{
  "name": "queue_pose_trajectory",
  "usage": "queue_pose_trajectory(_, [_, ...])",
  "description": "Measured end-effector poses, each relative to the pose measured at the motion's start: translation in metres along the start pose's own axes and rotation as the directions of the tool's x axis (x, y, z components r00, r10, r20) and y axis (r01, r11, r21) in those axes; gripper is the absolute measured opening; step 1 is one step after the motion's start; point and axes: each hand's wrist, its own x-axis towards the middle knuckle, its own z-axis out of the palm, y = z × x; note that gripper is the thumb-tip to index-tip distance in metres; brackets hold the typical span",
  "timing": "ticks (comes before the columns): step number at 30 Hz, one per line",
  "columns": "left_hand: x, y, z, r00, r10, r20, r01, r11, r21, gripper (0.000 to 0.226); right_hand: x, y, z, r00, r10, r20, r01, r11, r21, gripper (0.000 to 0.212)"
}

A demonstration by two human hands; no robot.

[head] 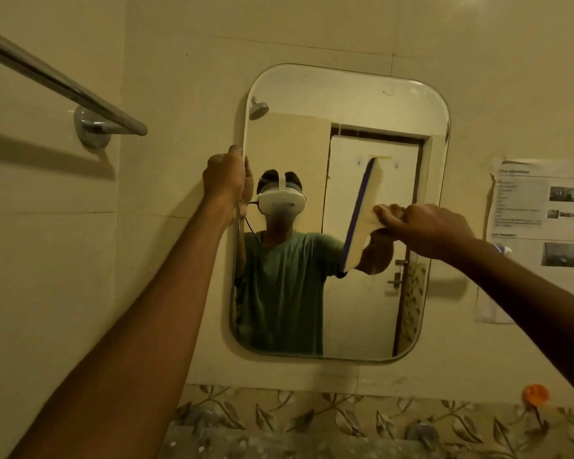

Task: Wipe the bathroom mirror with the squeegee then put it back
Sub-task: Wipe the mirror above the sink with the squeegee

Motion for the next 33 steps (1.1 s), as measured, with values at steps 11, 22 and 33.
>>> queue_pose_trajectory(11, [0.011, 0.031, 0.000, 0.993, 0.024, 0.115, 0.006, 0.967, -0.255, 0.028, 0.058, -0.100, -0.019, 0.994, -0.098, -0.049, 0.102, 0.991, 0.081, 0.068])
queue_pose_trajectory(22, [0.021, 0.032, -0.001, 0.985, 0.012, 0.169, 0.038, 0.956, -0.292, 0.041, 0.078, -0.060, -0.037, 0.991, -0.095, 0.091, 0.105, 0.989, -0.101, 0.063])
queue_pose_trajectory(33, [0.028, 0.048, 0.000, 0.990, 0.050, 0.132, -0.027, 0.985, -0.171, 0.019, 0.076, -0.045, -0.044, 0.999, 0.006, -0.042, -0.005, 0.999, 0.039, 0.074])
